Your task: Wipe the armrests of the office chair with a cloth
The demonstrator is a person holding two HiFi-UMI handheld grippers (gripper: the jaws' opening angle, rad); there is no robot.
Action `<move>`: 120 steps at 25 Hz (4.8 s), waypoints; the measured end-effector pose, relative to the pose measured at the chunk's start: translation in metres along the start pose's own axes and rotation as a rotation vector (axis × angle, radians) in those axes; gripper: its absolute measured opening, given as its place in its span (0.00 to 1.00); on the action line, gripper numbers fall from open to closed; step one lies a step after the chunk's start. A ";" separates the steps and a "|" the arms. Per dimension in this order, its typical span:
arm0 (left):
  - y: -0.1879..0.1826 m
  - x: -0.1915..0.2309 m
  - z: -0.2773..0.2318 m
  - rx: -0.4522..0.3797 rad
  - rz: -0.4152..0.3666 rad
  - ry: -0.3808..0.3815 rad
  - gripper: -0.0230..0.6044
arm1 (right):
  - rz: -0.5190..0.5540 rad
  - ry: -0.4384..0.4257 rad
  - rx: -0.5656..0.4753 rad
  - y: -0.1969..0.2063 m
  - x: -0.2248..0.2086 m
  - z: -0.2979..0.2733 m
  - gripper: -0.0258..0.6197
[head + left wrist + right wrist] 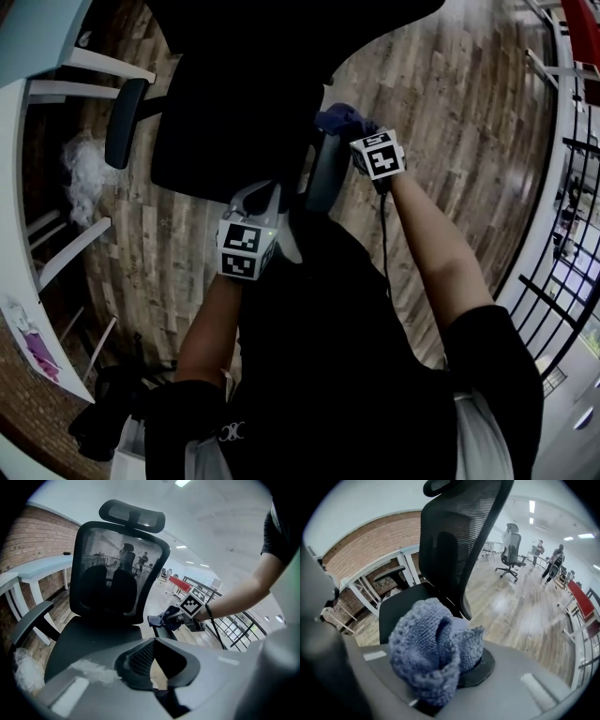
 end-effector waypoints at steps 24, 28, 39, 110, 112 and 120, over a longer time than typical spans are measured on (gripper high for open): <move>-0.007 -0.035 -0.015 0.032 -0.055 0.006 0.05 | -0.256 -0.110 -0.027 0.134 0.062 0.047 0.12; -0.005 -0.032 -0.006 0.040 -0.082 0.035 0.05 | -0.251 -0.108 -0.016 0.151 0.084 0.055 0.12; 0.012 -0.017 0.025 0.063 -0.185 0.152 0.05 | -0.346 -0.055 -0.006 0.195 0.163 0.068 0.12; 0.054 0.022 0.038 -0.042 0.049 0.060 0.05 | -0.176 -0.161 0.141 0.118 0.138 0.063 0.12; 0.056 0.025 0.040 -0.052 0.058 0.065 0.05 | -0.168 -0.213 0.193 0.122 0.147 0.067 0.12; 0.074 0.053 0.054 -0.092 0.107 0.037 0.05 | 0.097 -0.364 0.361 0.048 0.134 0.070 0.12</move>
Point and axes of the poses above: the fingertips, and each gripper's own axes: z backward along the fingers, x to its left, y out of its underside, the point moved 7 cm from there along z, backward along the fingers, and after that the axes turned 7 degrees about -z, right-handed, at the moved point
